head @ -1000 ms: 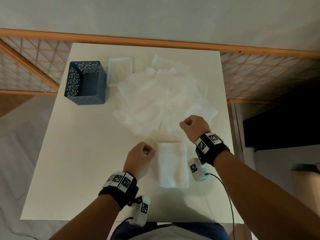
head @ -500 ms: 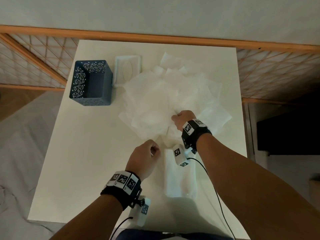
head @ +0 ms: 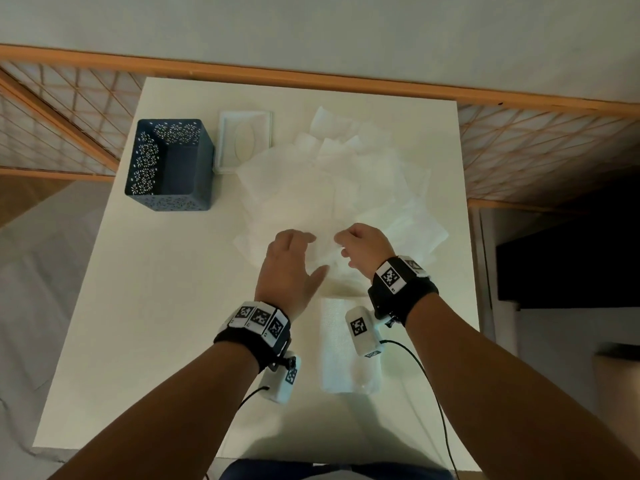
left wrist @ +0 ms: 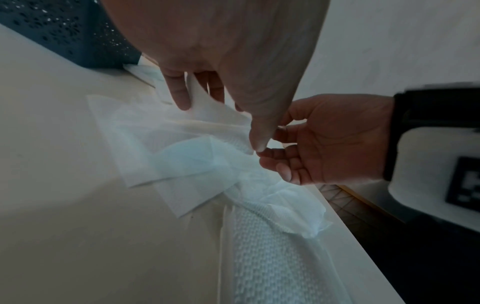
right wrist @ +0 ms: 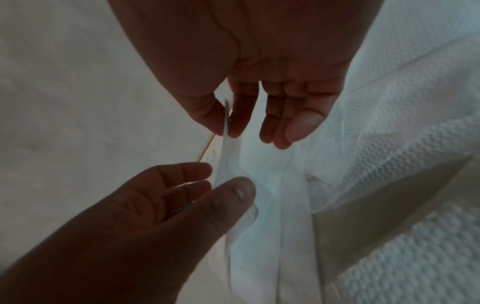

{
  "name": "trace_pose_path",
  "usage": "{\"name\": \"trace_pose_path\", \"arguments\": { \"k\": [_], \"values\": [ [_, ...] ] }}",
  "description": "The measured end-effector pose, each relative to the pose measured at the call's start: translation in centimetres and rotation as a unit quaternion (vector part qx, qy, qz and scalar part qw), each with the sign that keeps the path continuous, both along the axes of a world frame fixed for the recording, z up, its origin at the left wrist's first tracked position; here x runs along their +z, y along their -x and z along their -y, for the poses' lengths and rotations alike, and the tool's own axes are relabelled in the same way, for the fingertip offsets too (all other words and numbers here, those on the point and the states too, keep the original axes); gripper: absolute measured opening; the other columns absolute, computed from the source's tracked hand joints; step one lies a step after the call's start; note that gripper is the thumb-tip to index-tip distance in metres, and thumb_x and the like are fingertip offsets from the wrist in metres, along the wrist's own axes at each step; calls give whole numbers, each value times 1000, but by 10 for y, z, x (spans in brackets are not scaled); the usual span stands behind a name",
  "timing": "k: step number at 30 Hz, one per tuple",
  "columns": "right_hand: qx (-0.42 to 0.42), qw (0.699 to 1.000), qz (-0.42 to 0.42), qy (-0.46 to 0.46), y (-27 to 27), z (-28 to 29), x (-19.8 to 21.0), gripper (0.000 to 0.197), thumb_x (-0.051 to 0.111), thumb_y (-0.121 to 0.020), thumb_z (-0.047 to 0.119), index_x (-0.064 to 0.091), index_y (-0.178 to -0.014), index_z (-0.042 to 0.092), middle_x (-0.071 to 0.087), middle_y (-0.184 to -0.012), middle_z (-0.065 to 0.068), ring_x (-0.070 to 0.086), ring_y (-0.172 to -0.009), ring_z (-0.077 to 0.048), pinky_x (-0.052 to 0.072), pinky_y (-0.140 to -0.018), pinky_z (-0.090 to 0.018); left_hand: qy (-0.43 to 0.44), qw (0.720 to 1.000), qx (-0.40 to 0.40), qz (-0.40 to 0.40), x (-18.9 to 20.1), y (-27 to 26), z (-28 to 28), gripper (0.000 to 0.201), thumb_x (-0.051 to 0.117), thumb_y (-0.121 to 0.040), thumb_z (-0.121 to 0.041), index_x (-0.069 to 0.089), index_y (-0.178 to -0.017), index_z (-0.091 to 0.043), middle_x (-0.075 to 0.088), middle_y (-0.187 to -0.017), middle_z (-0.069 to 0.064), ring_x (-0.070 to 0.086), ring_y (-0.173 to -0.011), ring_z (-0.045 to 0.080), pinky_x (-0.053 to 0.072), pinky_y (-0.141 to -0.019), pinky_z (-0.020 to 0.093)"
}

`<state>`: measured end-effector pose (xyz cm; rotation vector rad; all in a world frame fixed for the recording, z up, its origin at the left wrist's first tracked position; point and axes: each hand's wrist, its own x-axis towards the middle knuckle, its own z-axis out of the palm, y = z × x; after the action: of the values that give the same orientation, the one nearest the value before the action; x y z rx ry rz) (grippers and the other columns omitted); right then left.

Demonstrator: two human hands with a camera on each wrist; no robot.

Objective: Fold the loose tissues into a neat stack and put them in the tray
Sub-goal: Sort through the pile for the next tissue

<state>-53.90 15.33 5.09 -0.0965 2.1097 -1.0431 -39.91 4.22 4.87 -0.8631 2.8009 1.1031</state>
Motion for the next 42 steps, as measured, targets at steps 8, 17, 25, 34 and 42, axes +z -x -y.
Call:
{"name": "trace_pose_path", "arguments": {
  "k": [8, 17, 25, 34, 42],
  "values": [
    [-50, 998, 24, 35, 0, -2, 21, 30, 64, -93, 31, 65, -99, 2, 67, -90, -7, 61, -80, -21, 57, -75, -44, 37, 999, 4, -33, 9, 5, 14, 24, 54, -107, -19, 70, -123, -15, 64, -126, 0, 63, -113, 20, 47, -90, 28],
    [-79, 996, -8, 38, 2, -4, 39, 38, 59, -92, 52, 52, -88, 15, 51, -83, -1, 48, -75, -21, 45, -70, -38, -38, 992, 99, -69, 52, 6, 35, 14, 54, -99, -25, 54, -87, -18, 61, -77, 1, 54, -67, 16, 39, -59, 31],
    [53, 994, -44, 87, -2, 0, 57, 59, 59, -98, 29, 42, -154, 35, 46, -152, 10, 44, -138, -10, 39, -105, -31, -215, 968, 92, -94, 82, 12, 62, 25, 56, -85, -30, 56, -81, -5, 54, -70, 1, 49, -65, 17, 41, -65, 35],
    [96, 974, 20, 203, -9, 4, 92, 41, 61, -79, 31, 68, -117, 20, 72, -108, 7, 68, -97, -9, 52, -83, -24, -407, 909, 63, -61, 103, 11, 65, 37, 55, -72, -20, 55, -89, 13, 52, -85, 13, 51, -76, 28, 42, -69, 34],
    [34, 953, 60, 294, -20, -23, 98, 7, 70, -88, 22, 66, -86, 16, 63, -86, -5, 58, -78, -18, 46, -70, -27, -555, 811, 131, -129, 118, 7, 81, 14, 56, -96, -21, 64, -88, -13, 66, -89, 8, 66, -80, 25, 53, -71, 33]
  ]
}}
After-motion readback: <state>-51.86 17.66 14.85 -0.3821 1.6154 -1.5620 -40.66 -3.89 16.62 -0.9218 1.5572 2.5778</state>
